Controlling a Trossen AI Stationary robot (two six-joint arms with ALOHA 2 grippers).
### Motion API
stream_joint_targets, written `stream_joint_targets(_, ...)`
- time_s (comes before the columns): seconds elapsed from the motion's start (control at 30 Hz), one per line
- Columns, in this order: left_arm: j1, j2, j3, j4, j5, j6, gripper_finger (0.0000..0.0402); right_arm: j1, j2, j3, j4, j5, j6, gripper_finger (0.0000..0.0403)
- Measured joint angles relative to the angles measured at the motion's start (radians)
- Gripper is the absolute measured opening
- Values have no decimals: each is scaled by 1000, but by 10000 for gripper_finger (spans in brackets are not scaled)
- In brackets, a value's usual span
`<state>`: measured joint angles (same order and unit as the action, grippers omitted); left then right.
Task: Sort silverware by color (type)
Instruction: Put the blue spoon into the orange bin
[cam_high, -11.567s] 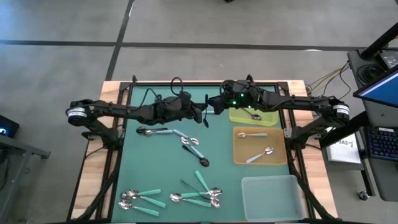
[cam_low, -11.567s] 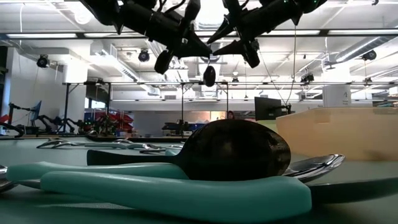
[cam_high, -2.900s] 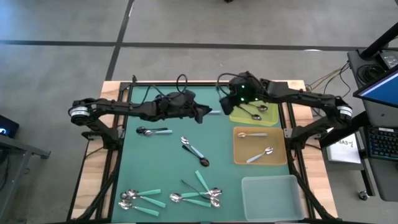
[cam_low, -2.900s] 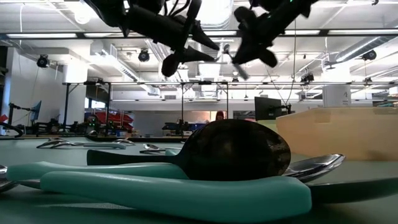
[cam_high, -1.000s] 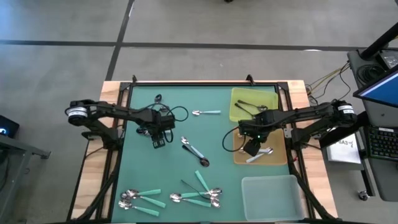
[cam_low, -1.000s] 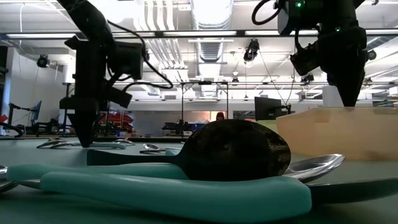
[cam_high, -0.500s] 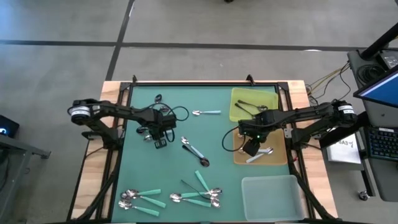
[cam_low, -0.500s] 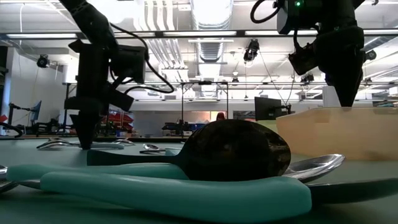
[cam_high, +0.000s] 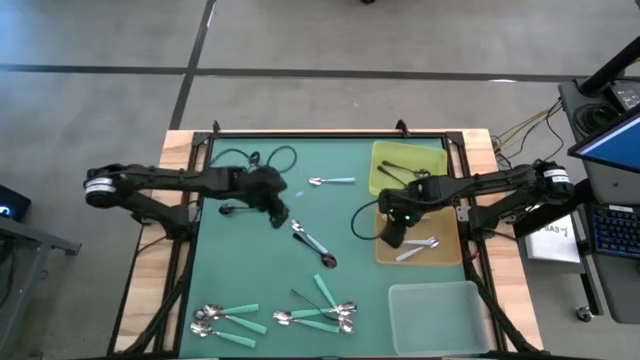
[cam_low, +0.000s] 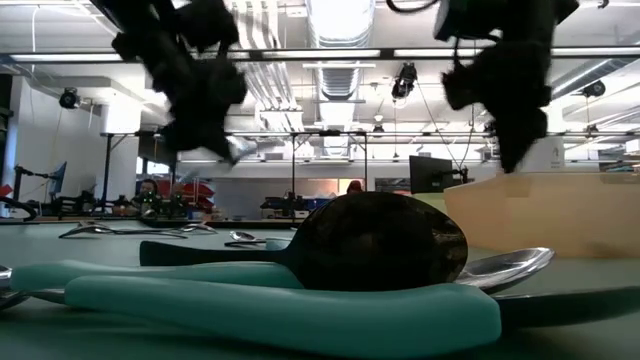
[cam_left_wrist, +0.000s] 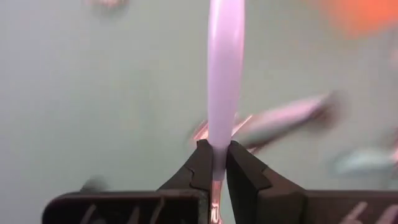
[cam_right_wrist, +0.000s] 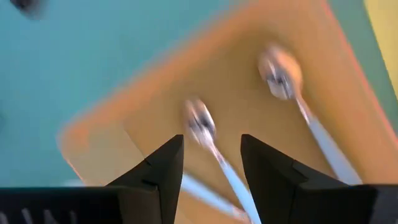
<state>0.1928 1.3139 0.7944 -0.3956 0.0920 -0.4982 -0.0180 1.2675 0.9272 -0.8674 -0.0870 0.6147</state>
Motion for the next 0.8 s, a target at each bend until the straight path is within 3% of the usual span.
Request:
stream_joint_targets(0.1,0,-38,-2,177,-8,-57,8,-15,0,0,145,59,0,150)
stream_joint_targets(0.27,0,-45,-3,424,-117,-97,8,-63,0,0,447,196,-22,150)
stream_joint_targets(0.5,-5,31,-3,667,-160,-182,8,-99,0,0,897,213,6,148)
stream_joint_targets(0.6,-13,68,-3,717,-159,-226,8,-101,2,0,992,213,51,148)
stream_joint_targets(0.8,-38,116,-3,814,-154,-290,8,-101,3,1,1014,222,93,149)
